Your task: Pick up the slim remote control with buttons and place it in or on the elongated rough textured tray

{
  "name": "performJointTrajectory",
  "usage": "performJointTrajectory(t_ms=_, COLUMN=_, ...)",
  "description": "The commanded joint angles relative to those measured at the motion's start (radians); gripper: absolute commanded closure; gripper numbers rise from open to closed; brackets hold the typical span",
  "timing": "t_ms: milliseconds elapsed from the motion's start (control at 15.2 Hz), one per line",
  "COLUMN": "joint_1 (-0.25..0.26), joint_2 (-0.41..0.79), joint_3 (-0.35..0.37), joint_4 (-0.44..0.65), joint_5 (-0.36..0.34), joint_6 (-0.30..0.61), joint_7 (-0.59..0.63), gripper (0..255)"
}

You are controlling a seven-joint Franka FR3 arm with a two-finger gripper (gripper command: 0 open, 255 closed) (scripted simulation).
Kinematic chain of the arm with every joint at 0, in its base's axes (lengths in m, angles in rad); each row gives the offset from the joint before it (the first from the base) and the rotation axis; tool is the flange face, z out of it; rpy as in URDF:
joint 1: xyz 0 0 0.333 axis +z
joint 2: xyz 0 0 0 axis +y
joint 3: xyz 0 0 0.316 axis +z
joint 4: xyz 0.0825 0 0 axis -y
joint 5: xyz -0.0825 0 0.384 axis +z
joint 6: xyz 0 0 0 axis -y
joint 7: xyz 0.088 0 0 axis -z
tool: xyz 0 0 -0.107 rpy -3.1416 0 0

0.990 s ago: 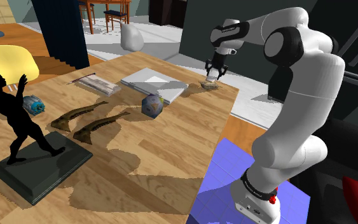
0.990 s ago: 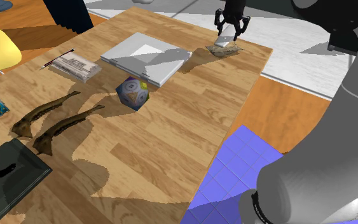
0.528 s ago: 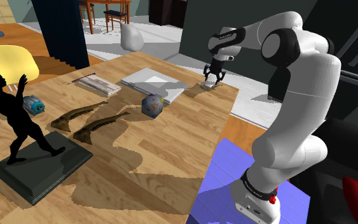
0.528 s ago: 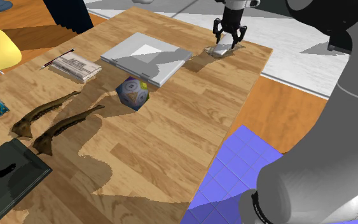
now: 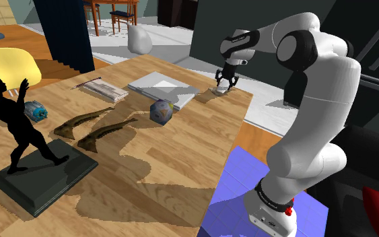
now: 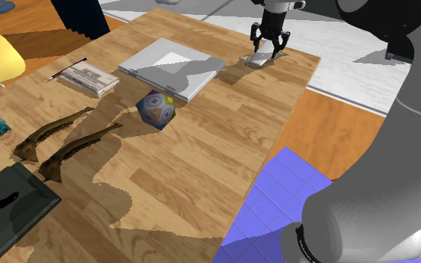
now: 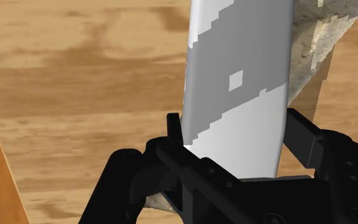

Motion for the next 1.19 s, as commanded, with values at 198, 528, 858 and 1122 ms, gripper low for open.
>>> performJointTrajectory(t_ms=198, joint_1=0.000, joint_2=0.000, joint_3=0.000, joint_4=0.000, joint_5=0.000, joint_6=0.000, joint_7=0.000, gripper=0)
performJointTrajectory(t_ms=528, joint_1=0.000, joint_2=-0.033, joint_3=0.000, joint_4=0.055, joint_5=-0.001, joint_6=-0.088, joint_7=0.001, gripper=0)
performJointTrajectory(t_ms=858, joint_1=0.000, joint_2=-0.040, joint_3=0.000, joint_4=0.071, joint_5=-0.001, joint_6=-0.111, joint_7=0.001, gripper=0)
performJointTrajectory(t_ms=1122, joint_1=0.000, joint_2=-0.040, joint_3=0.000, joint_4=0.071, joint_5=-0.001, joint_6=-0.111, joint_7=0.001, gripper=0)
